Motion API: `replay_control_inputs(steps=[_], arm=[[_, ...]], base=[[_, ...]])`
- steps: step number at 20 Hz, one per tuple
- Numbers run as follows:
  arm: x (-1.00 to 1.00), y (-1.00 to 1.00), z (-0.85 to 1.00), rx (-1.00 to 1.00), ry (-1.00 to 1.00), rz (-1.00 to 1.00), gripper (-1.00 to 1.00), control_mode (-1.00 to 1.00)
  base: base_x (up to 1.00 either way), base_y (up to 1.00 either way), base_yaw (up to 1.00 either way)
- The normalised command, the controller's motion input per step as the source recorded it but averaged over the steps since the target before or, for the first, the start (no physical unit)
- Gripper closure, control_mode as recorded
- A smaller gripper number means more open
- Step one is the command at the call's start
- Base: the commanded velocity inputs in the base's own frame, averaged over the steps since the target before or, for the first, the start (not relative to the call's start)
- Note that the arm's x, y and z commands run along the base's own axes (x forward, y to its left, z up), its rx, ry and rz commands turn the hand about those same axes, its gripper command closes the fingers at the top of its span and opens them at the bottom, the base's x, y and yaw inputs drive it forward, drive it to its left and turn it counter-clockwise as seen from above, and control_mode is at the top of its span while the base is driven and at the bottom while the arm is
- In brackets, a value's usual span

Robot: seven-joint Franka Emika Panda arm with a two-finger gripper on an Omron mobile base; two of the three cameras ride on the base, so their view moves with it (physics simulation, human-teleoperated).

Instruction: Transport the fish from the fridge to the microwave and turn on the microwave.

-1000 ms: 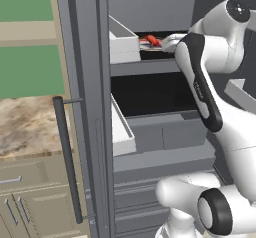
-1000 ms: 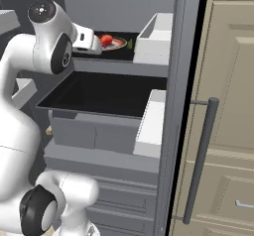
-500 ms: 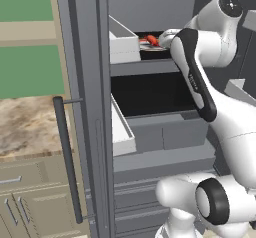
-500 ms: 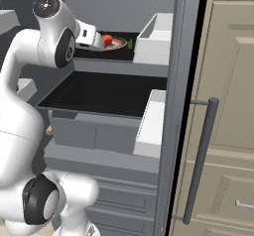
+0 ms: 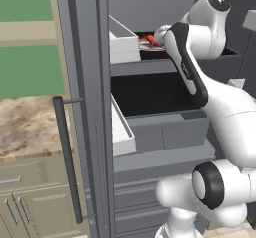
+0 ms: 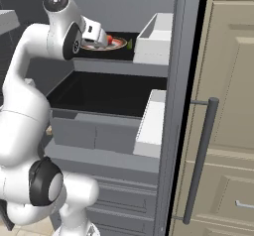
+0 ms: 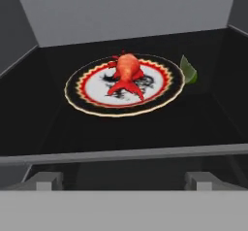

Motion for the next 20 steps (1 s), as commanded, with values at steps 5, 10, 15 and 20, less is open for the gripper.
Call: replay_control_inputs(steps=[5,10,15,20], arm=[[0.42,0.03,-0.01,0.0,0.0,0.0,-1.0,-1.0],[0.41,0.03,-0.06,0.0,0.0,0.0,-1.0,-1.0],[0.36,0.0,-0.05,0.0,0.0,0.0,-1.0,-1.0],[0.38,0.0,0.0,0.0,0.0,0.0,-1.0,-1.0]], base=[[0.0,0.0,0.0],[0.0,0.0,0.0],[0.0,0.0,0.0],[0.0,0.0,0.0]])
